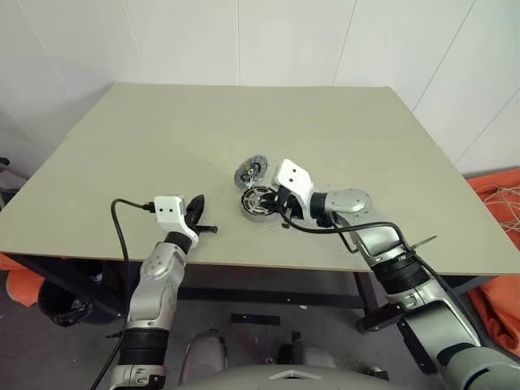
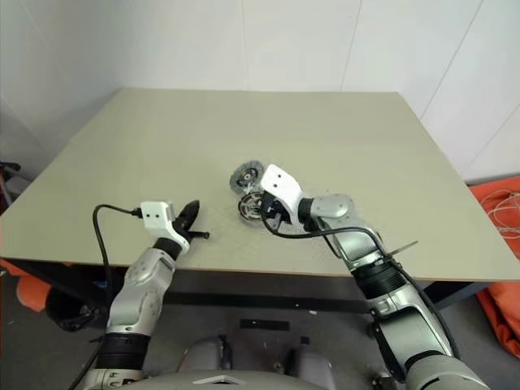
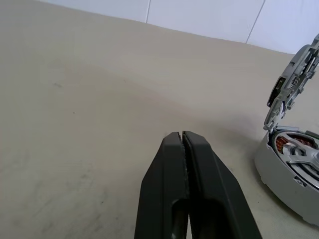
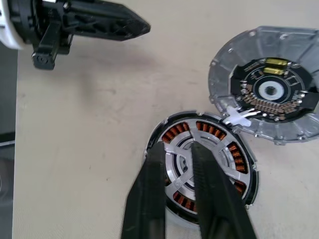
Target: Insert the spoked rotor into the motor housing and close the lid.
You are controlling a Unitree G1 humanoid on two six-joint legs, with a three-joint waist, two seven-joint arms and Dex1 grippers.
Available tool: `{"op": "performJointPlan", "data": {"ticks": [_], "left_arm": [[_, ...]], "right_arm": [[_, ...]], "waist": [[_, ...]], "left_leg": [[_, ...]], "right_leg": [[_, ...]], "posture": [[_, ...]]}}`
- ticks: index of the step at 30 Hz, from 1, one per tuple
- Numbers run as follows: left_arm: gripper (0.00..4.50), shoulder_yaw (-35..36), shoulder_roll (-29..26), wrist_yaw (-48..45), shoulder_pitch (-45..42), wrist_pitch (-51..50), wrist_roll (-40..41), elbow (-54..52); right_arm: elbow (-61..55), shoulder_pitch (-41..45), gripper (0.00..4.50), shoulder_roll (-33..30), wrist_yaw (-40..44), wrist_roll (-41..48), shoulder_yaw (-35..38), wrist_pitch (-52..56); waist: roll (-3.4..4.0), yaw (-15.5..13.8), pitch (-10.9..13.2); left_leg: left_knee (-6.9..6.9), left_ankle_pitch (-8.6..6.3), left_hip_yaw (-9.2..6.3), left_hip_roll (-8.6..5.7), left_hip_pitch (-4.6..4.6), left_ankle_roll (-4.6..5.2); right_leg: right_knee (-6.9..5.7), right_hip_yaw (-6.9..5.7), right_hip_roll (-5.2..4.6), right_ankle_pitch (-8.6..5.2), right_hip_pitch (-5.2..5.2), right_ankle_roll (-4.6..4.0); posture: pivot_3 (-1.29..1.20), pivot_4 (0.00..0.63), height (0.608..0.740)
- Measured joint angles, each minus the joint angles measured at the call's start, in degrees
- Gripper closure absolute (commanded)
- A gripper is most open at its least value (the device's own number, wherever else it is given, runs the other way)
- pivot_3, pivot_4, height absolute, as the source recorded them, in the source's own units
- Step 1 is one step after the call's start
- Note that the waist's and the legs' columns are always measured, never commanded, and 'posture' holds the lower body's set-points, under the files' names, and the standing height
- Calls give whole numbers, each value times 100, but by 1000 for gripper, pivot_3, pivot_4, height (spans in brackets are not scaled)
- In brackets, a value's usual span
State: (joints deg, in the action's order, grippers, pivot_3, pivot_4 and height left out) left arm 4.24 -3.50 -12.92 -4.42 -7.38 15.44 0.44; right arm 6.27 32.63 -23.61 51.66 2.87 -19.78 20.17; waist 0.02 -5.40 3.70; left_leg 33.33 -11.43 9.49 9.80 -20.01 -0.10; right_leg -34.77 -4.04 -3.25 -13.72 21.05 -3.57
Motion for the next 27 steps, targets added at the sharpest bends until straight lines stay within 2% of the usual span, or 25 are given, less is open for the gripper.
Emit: {"op": "performJointPlan", "data": {"ticks": [8,13,20,27], "left_arm": [[4434,24,9,0,24,0,0,38],[4434,27,20,2,28,0,0,40],[4434,31,30,0,28,0,0,96],[4434,28,52,-3,26,-1,1,123]], "right_arm": [[925,672,273,-41,345,-437,-207,-737],[1278,912,273,-152,742,-656,-377,-1230],[1461,1001,273,-671,1620,-1033,-684,-2026],[1964,1273,273,-747,1955,-1415,-871,-2698]], "waist": [[0,-3,0],[0,-6,0],[0,-8,0],[0,1,0]], "left_leg": [[2,-2,0,-1,-5,4],[5,-4,0,0,-7,8],[15,-7,0,2,-6,13],[36,-9,1,8,-8,16]], "right_leg": [[0,0,-1,1,2,-3],[0,-1,-1,1,1,-4],[-4,-1,-1,1,0,-4],[-11,-5,-1,5,-1,-10]], "posture": [[0,0,740],[0,0,740],[0,0,740],[0,0,740]]}}
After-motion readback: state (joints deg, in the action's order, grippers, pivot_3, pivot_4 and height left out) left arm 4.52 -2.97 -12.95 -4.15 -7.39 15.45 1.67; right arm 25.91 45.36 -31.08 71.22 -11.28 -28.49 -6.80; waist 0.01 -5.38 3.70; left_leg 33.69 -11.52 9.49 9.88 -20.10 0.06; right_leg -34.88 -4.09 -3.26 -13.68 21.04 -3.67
